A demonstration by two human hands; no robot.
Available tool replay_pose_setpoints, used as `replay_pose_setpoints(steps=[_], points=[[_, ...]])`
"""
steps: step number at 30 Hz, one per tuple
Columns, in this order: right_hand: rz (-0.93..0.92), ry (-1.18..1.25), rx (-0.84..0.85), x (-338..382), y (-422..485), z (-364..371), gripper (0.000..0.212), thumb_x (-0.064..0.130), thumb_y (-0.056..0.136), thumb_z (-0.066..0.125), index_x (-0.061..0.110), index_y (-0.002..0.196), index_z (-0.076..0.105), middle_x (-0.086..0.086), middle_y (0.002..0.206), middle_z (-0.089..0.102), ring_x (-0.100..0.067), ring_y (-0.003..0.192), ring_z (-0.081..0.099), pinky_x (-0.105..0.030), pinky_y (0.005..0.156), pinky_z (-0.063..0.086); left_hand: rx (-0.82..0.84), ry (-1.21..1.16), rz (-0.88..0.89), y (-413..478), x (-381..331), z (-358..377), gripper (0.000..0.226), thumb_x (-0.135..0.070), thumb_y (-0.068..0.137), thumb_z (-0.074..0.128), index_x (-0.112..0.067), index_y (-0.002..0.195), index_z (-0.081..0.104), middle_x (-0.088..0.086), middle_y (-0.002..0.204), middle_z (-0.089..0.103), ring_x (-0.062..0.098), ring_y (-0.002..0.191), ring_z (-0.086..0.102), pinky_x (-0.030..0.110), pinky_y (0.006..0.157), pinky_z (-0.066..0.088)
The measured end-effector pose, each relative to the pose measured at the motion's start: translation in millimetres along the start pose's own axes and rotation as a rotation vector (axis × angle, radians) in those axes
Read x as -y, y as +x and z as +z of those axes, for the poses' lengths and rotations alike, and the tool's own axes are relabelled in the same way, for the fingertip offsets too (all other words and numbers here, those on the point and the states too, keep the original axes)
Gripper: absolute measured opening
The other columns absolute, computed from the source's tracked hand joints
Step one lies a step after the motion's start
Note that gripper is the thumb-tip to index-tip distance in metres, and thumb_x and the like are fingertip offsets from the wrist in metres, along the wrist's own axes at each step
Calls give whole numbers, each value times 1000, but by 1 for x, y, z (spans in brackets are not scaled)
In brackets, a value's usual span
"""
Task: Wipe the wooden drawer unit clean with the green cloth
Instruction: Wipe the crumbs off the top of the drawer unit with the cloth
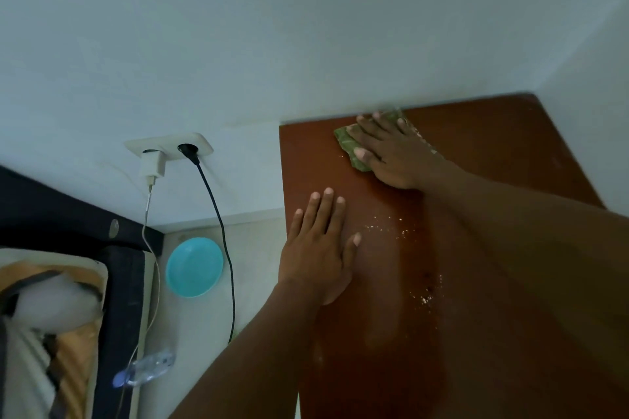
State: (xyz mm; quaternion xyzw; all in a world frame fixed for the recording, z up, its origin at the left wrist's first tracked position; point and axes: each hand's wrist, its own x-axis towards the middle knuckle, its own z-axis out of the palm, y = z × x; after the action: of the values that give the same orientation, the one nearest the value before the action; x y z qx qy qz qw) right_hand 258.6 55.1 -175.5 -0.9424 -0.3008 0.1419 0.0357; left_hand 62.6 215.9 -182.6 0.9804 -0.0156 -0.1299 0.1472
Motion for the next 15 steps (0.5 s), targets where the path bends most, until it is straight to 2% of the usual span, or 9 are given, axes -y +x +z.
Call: replay_pose_setpoints(steps=[3, 9, 15], points=[[-14, -61, -106, 8, -21, 19, 57, 51, 103, 12, 38, 158, 8, 8, 168, 7, -18, 156, 1, -50, 125, 5, -15, 6, -2, 0, 0, 3, 67, -57, 104, 11, -26, 159, -11, -5, 166, -22, 14, 150, -28, 40, 126, -7], [17, -26, -138, 24, -83, 40, 57, 51, 103, 14, 37, 158, 12, 8, 168, 11, -18, 156, 3, -51, 125, 9, -17, -9, -50, -19, -11, 12, 70, -60, 102, 9, -23, 159, -10, -2, 166, -21, 16, 150, -27, 39, 125, -8], [39, -2, -127, 51, -178, 70, 57, 49, 103, 17, 36, 159, 12, 8, 168, 7, -16, 156, 1, -49, 126, 7, -19, -42, -75, -79, -38, 30, 68, -56, 104, 13, -22, 160, -5, -2, 167, -18, 16, 151, -24, 39, 126, -5]])
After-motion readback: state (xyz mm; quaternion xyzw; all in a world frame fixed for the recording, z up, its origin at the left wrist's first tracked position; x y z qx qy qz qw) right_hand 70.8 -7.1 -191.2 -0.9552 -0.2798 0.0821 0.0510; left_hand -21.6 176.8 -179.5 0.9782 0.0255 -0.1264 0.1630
